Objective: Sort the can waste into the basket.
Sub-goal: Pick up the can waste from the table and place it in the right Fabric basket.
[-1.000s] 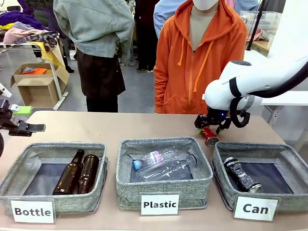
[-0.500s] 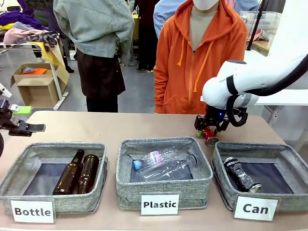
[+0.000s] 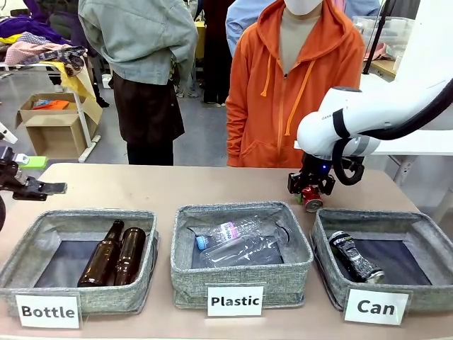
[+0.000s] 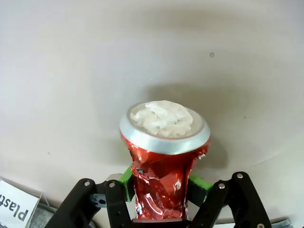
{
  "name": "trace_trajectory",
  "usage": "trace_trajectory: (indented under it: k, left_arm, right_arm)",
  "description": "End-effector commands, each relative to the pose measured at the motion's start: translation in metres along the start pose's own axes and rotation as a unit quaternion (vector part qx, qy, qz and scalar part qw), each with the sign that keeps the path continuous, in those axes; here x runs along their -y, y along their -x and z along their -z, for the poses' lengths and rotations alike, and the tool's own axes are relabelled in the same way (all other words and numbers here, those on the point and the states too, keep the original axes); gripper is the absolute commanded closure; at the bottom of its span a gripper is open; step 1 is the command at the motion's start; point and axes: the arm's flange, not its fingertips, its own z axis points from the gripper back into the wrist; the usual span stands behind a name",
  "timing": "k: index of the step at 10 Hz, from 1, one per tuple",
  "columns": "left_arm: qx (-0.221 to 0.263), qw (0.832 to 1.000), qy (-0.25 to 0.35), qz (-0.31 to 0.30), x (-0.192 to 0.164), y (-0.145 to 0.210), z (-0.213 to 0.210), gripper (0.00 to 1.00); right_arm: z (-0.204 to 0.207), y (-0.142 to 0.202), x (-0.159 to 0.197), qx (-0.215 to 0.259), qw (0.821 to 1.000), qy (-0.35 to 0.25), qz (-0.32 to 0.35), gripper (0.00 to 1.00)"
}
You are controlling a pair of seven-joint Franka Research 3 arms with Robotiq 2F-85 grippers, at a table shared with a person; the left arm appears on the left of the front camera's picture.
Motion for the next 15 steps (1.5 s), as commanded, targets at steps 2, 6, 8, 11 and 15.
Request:
trace_trajectory:
  k: [2, 6, 8, 11, 15]
  left_arm:
    - [0.002, 1.000, 0.000, 0.000, 0.002, -0.002, 0.000, 0.00]
    - [0.002, 1.000, 0.000, 0.000, 0.002, -0.002, 0.000, 0.00]
    - [0.002, 1.000, 0.000, 0.000, 0.002, -0.002, 0.000, 0.00]
    - [0.002, 1.000, 0.000, 0.000, 0.002, -0.002, 0.000, 0.00]
    - [0.002, 1.000, 0.000, 0.000, 0.002, -0.002, 0.000, 0.00]
  right_arm:
    - [-0.011, -0.001, -0.003, -0.002, 1.000, 0.023, 0.002, 1.00]
    - [-0.076, 0.033, -0.001, 0.027, 0.997, 0.031, -0.065, 1.00]
    - [-0.120, 0.083, 0.001, 0.006, 0.982, 0.024, -0.186, 1.00]
    - [-0.135, 0.176, 0.018, -0.044, 0.919, 0.044, -0.388, 1.00]
    - [-0.125, 0.243, 0.057, -0.060, 0.872, 0.022, -0.485, 1.00]
